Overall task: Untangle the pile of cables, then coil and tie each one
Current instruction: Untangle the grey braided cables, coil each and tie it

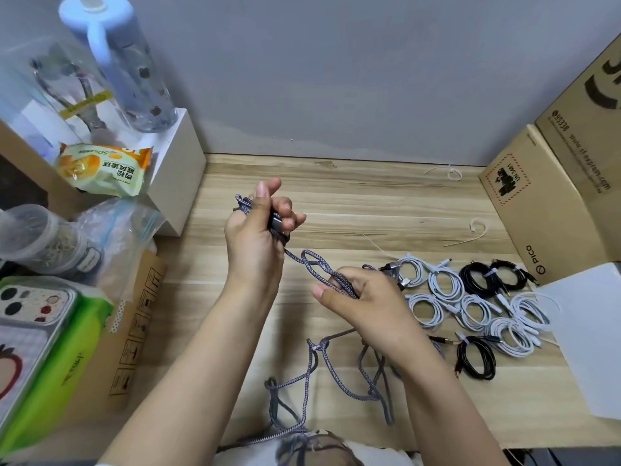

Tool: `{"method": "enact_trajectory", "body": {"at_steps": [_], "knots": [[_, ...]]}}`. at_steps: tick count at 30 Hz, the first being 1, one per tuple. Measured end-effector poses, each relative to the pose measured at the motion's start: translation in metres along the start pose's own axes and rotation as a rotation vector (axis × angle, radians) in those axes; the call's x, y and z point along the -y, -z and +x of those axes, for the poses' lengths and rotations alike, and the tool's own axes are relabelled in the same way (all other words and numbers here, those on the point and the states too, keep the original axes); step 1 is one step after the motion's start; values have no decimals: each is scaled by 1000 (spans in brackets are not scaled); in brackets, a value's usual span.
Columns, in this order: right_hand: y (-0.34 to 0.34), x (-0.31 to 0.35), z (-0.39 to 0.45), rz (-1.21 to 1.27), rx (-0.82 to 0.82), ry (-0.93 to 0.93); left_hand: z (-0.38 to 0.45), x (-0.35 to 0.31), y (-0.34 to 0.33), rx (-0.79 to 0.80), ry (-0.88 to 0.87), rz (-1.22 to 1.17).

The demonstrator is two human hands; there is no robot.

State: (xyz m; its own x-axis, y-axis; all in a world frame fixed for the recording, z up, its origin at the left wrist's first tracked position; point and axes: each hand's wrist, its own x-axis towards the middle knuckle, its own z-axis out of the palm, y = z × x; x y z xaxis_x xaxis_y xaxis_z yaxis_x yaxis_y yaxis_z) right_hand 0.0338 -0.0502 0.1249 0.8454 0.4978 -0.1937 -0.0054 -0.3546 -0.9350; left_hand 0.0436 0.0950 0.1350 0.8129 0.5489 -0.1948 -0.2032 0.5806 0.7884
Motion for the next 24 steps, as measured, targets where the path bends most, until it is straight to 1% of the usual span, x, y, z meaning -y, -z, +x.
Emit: {"method": "enact_trajectory", "body": {"at_steps": [5,8,11,13,15,19,22,24], "knots": [[-1,4,-1,-70,-43,-47,2,4,1,-38,-148,174],[-2,3,1,-218,-152,-43,-1,6,-1,22,-175,379],[-2,-1,5,-330,-304,35,-5,6,-1,34,-147,395],[-4,-4,5,-303,-356,160,-3,4,-1,27,-117,389],[-6,-5,4,-250,-417,304,0,1,-2,57,-61,409],[-7,-10,7,-265,-529,471,3,-2,-1,138,23,409],[-6,-11,8,-266,-582,516,1,-5,-2,148,70,381],[-6,-9,8,-233,-634,515,-3,-6,-5,181,105,427]]}}
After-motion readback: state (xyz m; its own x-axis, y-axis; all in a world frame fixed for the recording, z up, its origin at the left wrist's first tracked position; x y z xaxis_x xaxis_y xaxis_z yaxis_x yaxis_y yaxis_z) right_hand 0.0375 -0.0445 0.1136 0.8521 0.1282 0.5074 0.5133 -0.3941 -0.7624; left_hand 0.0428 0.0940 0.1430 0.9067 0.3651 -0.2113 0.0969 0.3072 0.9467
